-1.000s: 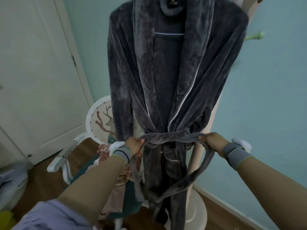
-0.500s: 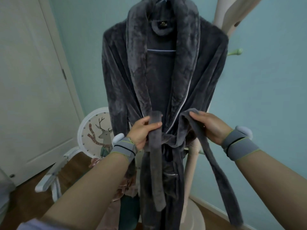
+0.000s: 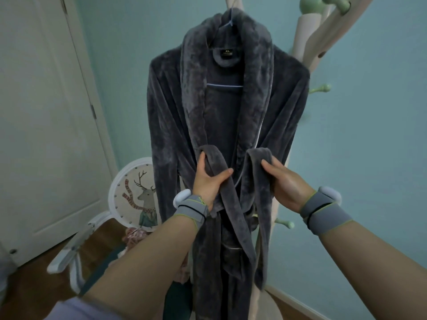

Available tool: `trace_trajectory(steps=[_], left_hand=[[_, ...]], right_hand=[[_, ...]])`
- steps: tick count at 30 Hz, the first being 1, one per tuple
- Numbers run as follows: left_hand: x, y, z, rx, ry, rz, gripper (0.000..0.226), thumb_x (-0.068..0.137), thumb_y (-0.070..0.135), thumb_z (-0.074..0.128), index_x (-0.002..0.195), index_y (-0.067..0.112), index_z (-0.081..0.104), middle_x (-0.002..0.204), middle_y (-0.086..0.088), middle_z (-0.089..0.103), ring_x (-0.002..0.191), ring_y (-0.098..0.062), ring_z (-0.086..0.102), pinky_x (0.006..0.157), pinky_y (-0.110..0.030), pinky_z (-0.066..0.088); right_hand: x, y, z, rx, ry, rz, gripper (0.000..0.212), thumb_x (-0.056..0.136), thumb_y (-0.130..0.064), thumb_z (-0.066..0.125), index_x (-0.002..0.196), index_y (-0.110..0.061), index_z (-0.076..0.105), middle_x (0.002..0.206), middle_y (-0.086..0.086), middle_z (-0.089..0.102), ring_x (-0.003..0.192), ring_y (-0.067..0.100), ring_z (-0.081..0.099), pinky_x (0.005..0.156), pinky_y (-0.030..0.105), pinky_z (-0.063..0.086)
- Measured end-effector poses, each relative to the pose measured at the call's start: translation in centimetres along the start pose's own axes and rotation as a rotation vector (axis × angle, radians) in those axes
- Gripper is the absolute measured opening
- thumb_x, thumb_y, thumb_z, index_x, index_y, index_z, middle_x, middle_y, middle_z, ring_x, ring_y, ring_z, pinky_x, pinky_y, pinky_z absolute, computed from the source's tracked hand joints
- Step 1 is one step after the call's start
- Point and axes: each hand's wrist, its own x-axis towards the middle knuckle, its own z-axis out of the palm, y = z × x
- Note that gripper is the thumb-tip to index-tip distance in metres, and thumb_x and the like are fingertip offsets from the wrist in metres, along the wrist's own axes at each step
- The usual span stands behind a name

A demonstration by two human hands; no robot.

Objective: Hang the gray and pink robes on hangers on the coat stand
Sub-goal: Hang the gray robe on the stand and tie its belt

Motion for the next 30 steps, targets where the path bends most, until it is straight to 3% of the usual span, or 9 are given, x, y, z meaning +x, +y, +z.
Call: trace_trajectory(steps=[4,9,12,15,19,21,23,25,30], left_hand=[[-0.2,-0.1,0.1,0.165,0.049,0.043,0.106,0.076,0.020,0.074,0.144,0.046,-0.002,0.154,0.002,0.028,0.137,-0.020,0.035,0.110,-0.045,0.038],[0.0,-0.2,0.0,0.308,0.111,0.142,0.099,0.085,0.011,0.064,0.146,0.038,-0.009,0.155,0.001,0.026,0.138,-0.023,0.034,0.113,-0.037,0.032],[0.1,-0.2,-0.5,0.280,0.097,0.125,0.086,0.091,0.004,0.053,0.148,0.036,-0.005,0.137,-0.008,0.049,0.103,-0.025,0.061,0.094,-0.035,0.050],[0.3,0.4,-1.5,0.445,-0.037,0.082,0.080,0.093,0.005,0.049,0.149,0.031,-0.002,0.119,-0.015,0.059,0.074,-0.018,0.061,0.069,-0.023,0.055],[0.9,1.9,-1.4,0.925,-0.234,0.108,0.066,0.093,0.009,0.051,0.145,0.015,0.011,0.136,-0.020,0.049,0.110,-0.035,0.058,0.082,-0.032,0.047],[0.8,2.4,-0.5,1.075,-0.323,0.112,0.052,0.093,0.011,0.051,0.135,0.005,0.022,0.121,-0.027,0.056,0.100,-0.038,0.060,0.071,-0.034,0.044],[0.7,2.5,0.6,1.194,-0.466,0.078,0.042,0.094,0.014,0.049,0.130,0.002,0.032,0.119,-0.028,0.056,0.106,-0.038,0.058,0.081,-0.039,0.047],[0.3,2.4,1.5,1.244,-0.587,0.078,0.026,0.095,0.015,0.047,0.117,0.002,0.049,0.122,-0.024,0.056,0.112,-0.036,0.055,0.095,-0.039,0.045],[-0.6,2.4,1.4,1.107,-0.626,0.159,0.032,0.089,0.010,0.058,0.118,-0.003,0.057,0.121,-0.020,0.062,0.113,-0.031,0.057,0.099,-0.041,0.045]], right_hand=[[-0.1,0.2,-0.1,0.002,-0.026,-0.014,0.028,0.099,-0.019,0.037,0.109,-0.036,0.056,0.109,-0.010,0.065,0.098,0.005,0.063,0.081,0.022,0.050],[-0.4,0.1,-0.1,-0.143,-0.021,-0.066,0.025,0.098,-0.022,0.042,0.109,-0.040,0.056,0.103,-0.014,0.069,0.089,-0.002,0.068,0.068,0.011,0.053],[-0.5,0.0,-0.9,-0.173,0.021,-0.106,0.025,0.097,-0.021,0.044,0.107,-0.042,0.053,0.099,-0.017,0.068,0.085,-0.005,0.068,0.065,0.011,0.053],[-0.5,-0.3,-1.8,-0.229,0.062,-0.131,0.030,0.097,-0.016,0.044,0.114,-0.041,0.044,0.108,-0.018,0.059,0.093,-0.005,0.061,0.072,0.014,0.054],[-0.7,-1.2,-1.7,-0.475,-0.030,-0.149,0.037,0.095,-0.012,0.047,0.126,-0.030,0.039,0.120,-0.005,0.055,0.113,0.012,0.053,0.100,0.032,0.045],[-0.7,-1.6,-0.8,-0.639,-0.114,-0.196,0.035,0.093,-0.014,0.051,0.126,-0.026,0.044,0.118,-0.007,0.058,0.113,0.010,0.054,0.102,0.027,0.042],[-0.5,-1.9,0.4,-0.791,-0.163,-0.246,0.028,0.092,-0.019,0.055,0.118,-0.028,0.049,0.108,-0.015,0.060,0.102,0.001,0.056,0.094,0.013,0.042],[0.2,-2.0,1.4,-0.846,-0.154,-0.284,0.026,0.093,-0.022,0.054,0.118,-0.027,0.051,0.103,-0.018,0.059,0.095,-0.005,0.055,0.085,0.003,0.040],[1.9,-0.2,1.1,-0.944,-0.053,-0.128,0.045,0.096,-0.041,0.039,0.139,-0.032,0.033,0.131,-0.005,0.054,0.123,0.019,0.050,0.099,0.026,0.036]])
